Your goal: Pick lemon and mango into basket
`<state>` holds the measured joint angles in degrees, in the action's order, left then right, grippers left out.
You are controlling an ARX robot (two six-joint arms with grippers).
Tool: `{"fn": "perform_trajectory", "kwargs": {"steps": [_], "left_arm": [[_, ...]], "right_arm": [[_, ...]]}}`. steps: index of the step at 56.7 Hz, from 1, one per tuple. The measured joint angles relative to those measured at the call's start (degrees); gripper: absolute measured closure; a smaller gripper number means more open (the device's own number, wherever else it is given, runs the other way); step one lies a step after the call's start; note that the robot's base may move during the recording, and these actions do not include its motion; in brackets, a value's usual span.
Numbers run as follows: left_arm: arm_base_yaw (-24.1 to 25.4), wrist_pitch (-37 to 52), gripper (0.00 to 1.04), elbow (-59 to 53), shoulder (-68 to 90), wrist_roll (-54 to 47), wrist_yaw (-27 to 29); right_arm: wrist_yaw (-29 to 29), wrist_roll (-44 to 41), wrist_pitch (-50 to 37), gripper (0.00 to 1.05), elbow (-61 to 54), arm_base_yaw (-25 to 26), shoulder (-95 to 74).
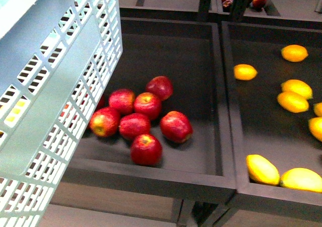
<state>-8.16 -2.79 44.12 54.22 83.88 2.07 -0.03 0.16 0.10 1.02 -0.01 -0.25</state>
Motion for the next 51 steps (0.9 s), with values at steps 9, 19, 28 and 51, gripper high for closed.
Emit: {"fn": "perform_trajectory", "kwargs": {"steps": [9,19,28,51], "left_arm": [[0.0,0.0,0.77,0.0,0.0,0.0,0.1],[0.0,0.0,0.77,0.0,0.0,-0.1,0.0],[0.6,0.0,0.77,0.0,0.1,-0.5,1.7],[-2.2,-11.1,0.77,12.5,16.1,-19.4,-1.0]], "right_arm": [[0.0,0.0,0.0,0.09,0.0,0.0,0.0],[0.1,0.0,0.0,0.09,0.0,0.0,0.1],[0.4,0.0,0.0,0.09,0.0,0.1,0.1],[0.1,0.0,0.0,0.09,0.0,0.1,0.1]]}}
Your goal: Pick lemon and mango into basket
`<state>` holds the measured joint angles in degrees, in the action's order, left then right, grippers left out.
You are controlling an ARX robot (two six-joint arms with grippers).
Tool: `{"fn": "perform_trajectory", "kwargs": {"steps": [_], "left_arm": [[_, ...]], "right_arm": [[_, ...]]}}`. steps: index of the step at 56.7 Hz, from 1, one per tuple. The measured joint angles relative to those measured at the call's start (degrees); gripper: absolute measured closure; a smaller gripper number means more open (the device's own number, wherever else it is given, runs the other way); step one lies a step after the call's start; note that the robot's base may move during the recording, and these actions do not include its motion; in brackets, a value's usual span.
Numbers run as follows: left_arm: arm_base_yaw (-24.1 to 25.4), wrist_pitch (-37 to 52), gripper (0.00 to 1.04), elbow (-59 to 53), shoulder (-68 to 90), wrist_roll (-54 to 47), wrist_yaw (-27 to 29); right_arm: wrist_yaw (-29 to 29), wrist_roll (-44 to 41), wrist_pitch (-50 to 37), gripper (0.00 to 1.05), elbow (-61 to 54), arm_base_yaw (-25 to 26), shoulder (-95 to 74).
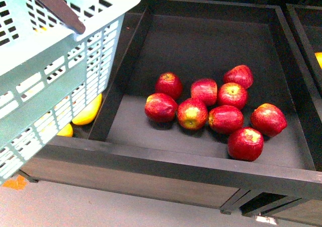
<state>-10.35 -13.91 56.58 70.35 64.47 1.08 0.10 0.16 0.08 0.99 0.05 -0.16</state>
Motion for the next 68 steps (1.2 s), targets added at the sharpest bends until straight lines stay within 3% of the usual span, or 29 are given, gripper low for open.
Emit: {"fn": "perform_trajectory", "kwargs": {"steps": [22,34,49,68], "left_arm": [[-7.4,1.0,0.77,22.9,24.3,-4.2,-0.5],[-15.0,-2.8,0.77,36.5,36.5,-10.1,-7.3],[-23.0,-5.6,0.77,39.7,38.7,-12.5,-14.9],[-27.2,-4.9,0.78,41.6,39.4,-14.6,-19.1]], "right_arm": [[-0.1,0.0,0.0,0.09,0.0,0.0,0.0],[-0.1,0.0,0.0,0.09,0.0,0.0,0.0],[-0.1,0.0,0.0,0.09,0.0,0.0,0.0],[-0.1,0.0,0.0,0.09,0.0,0.0,0.0]]}}
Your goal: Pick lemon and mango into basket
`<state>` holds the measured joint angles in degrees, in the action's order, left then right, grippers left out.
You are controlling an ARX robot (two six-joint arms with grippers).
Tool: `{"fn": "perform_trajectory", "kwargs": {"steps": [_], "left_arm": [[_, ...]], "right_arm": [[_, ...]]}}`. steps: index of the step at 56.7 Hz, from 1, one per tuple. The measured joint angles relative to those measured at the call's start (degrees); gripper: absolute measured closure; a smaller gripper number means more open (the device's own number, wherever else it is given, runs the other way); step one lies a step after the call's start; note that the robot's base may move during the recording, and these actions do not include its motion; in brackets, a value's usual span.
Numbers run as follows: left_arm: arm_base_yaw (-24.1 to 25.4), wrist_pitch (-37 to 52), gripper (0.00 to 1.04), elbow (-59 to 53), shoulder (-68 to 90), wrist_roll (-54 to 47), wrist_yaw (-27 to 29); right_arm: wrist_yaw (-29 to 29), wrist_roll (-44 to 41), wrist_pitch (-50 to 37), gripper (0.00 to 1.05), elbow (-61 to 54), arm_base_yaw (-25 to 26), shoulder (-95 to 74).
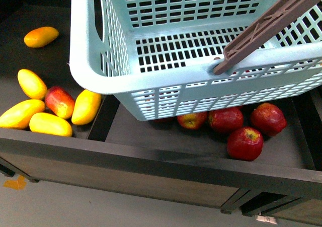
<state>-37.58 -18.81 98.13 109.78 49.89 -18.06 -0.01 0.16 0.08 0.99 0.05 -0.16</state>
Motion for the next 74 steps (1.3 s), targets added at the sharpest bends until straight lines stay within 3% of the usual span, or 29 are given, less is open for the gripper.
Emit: {"fn": "perform_trajectory", "kwargs": {"steps": [28,34,38,46,53,62,74], "left_arm": [[-0.1,0.0,0.78,0.1,0.0,-0.6,0.0],[0.0,0.0,0.78,0.1,0.0,-0.7,0.1],[0.0,0.0,0.78,0.2,0.0,-0.7,0.0],[-0.1,0.0,0.78,0.2,0.1,-0.7,0.0],[-0.1,0.0,0.78,0.2,0.1,-0.8,0.0],[-0.1,0.0,0.78,0.2,0.1,-0.8,0.1],[0.0,0.0,0.78,0.2,0.1,-0.7,0.0]], "right_arm": [[0.0,0.0,0.0,0.09,0.0,0.0,0.0],[-12.2,12.3,12.5,0.09,5.4,-1.2,-9.4],[-11.4,22.7,11.1,0.09,7.9,3.7,-18.6],[-5.7,29.5,-0.8,0.09,12.9,14.4,-31.7],[-4.3,30.6,-12.4,0.09,19.0,23.0,-46.0],[-5.9,28.2,-24.5,0.09,26.4,29.6,-66.6],[-8.2,26.7,-27.7,0.09,40.8,34.9,-94.8]]}}
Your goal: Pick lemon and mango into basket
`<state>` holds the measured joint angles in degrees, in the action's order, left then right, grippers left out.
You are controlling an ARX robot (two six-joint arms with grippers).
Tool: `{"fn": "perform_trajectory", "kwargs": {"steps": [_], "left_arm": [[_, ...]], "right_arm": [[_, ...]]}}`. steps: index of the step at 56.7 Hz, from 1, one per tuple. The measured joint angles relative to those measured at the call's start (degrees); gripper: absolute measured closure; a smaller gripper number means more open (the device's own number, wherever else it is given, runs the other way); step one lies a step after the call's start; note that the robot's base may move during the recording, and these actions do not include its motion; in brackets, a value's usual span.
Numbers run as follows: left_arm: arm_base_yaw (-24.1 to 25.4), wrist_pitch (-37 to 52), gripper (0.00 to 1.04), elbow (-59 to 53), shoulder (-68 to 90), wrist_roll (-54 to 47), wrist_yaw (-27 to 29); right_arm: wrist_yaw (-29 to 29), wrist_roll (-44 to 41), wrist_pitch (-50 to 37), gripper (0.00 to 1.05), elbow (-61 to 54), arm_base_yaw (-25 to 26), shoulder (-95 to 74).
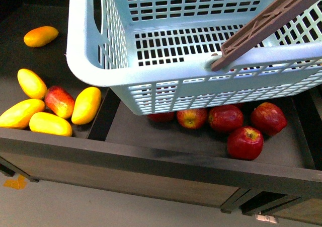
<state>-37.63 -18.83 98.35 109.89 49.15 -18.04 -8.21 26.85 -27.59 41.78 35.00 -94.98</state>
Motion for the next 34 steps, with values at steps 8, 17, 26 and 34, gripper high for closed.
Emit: {"fn": "perform_trajectory", "kwargs": {"steps": [8,17,26,34], "left_arm": [[0.0,0.0,0.78,0.0,0.0,-0.1,0.0],[0.0,0.0,0.78,0.0,0.0,0.0,0.0],[0.0,0.0,0.78,0.0,0.0,0.0,0.0],[0.0,0.0,0.78,0.0,0.0,0.0,0.0]], "right_arm": [[-0.7,0.2,2.9,0.09,9.8,1.6,-14.0],[-1.8,5.1,8.9,0.09,22.3,3.1,-27.3],[-3.2,9.1,14.9,0.09,33.2,3.6,-37.2],[-3.2,11.1,20.1,0.09,41.7,3.4,-44.1]]}}
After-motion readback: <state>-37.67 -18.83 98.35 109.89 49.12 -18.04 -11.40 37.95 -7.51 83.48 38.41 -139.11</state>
